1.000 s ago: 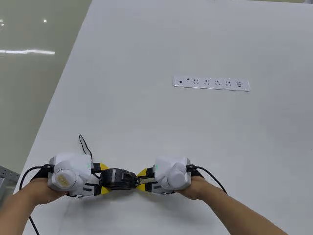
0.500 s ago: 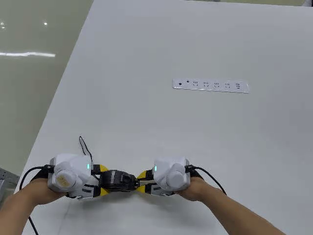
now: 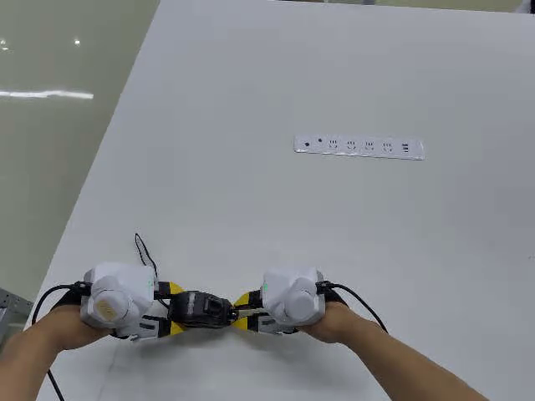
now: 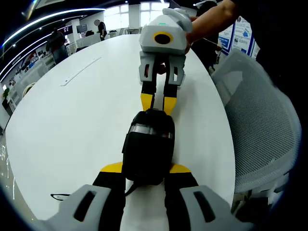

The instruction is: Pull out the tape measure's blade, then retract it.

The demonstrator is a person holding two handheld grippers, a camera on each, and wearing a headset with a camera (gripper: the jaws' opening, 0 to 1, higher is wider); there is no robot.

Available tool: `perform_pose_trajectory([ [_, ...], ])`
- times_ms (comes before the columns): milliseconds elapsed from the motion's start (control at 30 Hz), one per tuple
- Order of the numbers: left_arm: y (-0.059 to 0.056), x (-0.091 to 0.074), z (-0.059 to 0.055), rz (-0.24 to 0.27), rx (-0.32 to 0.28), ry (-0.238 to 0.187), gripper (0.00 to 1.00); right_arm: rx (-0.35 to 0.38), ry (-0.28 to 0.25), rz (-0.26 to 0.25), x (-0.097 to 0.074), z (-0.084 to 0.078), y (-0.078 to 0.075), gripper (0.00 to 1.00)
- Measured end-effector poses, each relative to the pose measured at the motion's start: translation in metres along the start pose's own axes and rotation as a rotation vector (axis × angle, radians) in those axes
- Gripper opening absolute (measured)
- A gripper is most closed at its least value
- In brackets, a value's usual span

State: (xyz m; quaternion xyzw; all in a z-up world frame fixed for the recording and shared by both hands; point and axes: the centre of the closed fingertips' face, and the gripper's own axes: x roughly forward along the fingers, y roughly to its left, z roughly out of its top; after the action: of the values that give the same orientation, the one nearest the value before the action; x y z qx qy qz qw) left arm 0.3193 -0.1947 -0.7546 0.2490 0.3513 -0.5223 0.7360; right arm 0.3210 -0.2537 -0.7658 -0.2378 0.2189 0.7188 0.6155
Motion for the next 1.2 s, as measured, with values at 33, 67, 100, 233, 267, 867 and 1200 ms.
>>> perform_pose_trajectory([
  [33,0.000,0.000,0.000,0.000,0.000,-0.001,0.27,0.001,0.001,0.000,0.000,0.000,0.000,0.09],
  [67,0.000,0.000,0.000,-0.001,0.000,0.000,0.27,0.001,0.001,0.000,0.000,0.000,0.000,0.09],
  [100,0.000,0.000,0.000,-0.001,0.000,0.000,0.27,0.002,0.000,0.000,-0.001,0.000,0.000,0.09],
  [233,-0.001,0.000,0.000,-0.001,0.003,0.001,0.27,0.000,0.004,-0.001,-0.001,-0.001,0.000,0.10],
  [267,-0.001,0.000,0.000,-0.001,0.004,0.001,0.27,0.000,0.004,-0.001,-0.002,-0.001,0.001,0.10],
  [867,-0.001,0.000,-0.001,-0.011,0.008,0.001,0.27,0.019,0.004,0.007,-0.011,-0.005,0.003,0.10],
  [1200,-0.002,0.000,0.000,-0.017,0.011,0.002,0.27,0.021,0.006,0.008,-0.016,-0.007,0.003,0.10],
])
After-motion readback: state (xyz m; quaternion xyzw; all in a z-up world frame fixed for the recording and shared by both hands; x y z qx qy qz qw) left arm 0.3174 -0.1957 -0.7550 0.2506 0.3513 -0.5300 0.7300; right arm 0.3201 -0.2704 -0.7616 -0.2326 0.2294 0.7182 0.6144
